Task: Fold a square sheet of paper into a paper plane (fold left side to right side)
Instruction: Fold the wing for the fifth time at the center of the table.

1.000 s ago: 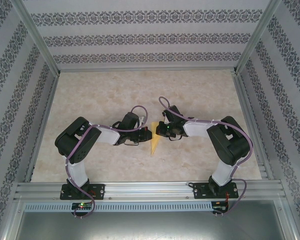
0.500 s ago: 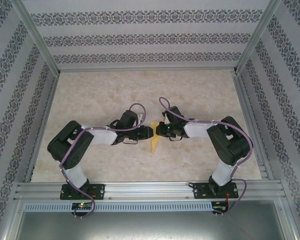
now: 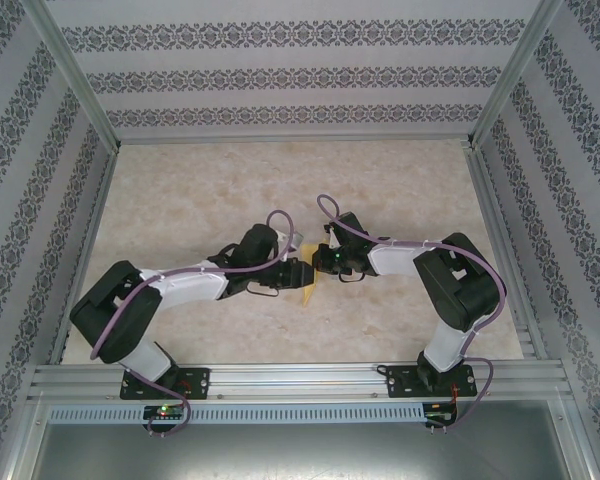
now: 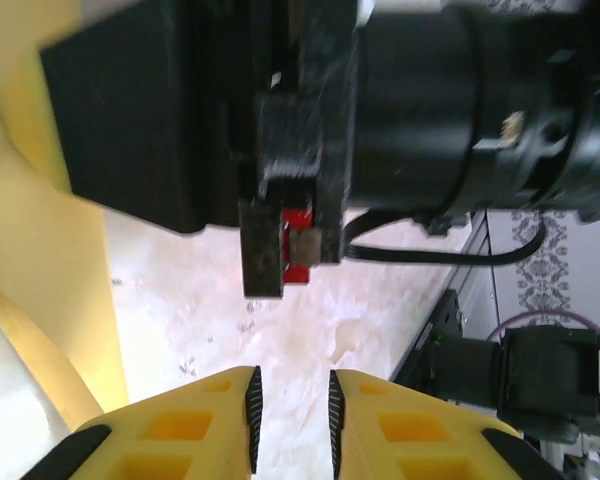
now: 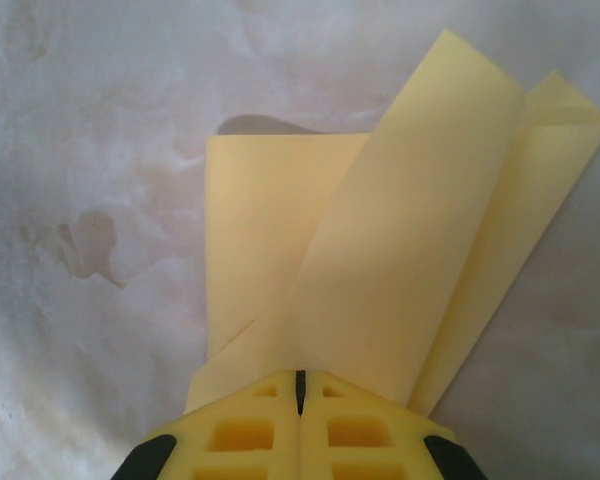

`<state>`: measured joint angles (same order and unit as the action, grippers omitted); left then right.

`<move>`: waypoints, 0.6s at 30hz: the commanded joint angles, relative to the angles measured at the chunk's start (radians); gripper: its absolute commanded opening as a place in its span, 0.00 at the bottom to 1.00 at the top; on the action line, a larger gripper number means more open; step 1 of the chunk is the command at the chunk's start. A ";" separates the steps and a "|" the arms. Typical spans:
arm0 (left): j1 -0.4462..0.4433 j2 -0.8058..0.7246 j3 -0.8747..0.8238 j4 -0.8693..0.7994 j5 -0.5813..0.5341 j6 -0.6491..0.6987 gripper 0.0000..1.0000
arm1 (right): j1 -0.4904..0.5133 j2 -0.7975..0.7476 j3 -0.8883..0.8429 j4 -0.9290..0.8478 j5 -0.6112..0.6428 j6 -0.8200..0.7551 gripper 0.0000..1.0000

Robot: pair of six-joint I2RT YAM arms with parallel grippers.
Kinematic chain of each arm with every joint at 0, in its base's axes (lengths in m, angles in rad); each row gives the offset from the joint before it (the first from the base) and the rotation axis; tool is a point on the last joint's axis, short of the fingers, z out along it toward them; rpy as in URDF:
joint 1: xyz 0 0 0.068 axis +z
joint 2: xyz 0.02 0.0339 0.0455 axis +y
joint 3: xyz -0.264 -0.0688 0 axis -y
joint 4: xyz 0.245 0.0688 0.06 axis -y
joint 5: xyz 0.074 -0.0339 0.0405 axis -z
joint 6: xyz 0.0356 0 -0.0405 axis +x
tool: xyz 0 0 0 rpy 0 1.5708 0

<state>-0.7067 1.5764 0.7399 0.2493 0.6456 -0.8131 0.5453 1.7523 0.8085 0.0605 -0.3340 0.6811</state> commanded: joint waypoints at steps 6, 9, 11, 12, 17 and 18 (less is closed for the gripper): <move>-0.023 0.126 0.016 0.045 0.032 -0.049 0.24 | -0.009 0.032 -0.028 -0.096 0.033 -0.025 0.00; -0.029 0.152 0.021 0.019 0.015 -0.035 0.23 | -0.008 0.032 -0.026 -0.099 0.033 -0.028 0.00; -0.030 0.161 0.018 0.011 0.007 -0.029 0.23 | -0.009 0.032 -0.024 -0.104 0.034 -0.030 0.00; -0.030 0.167 0.017 0.006 0.003 -0.026 0.23 | -0.008 0.032 -0.024 -0.104 0.033 -0.030 0.00; -0.032 0.194 0.002 0.027 0.004 -0.038 0.23 | -0.008 0.032 -0.019 -0.110 0.033 -0.035 0.00; -0.034 0.198 -0.003 0.035 0.005 -0.043 0.23 | -0.008 0.030 -0.017 -0.114 0.035 -0.036 0.00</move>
<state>-0.7212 1.7550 0.7399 0.2554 0.6537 -0.8433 0.5453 1.7523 0.8097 0.0566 -0.3340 0.6731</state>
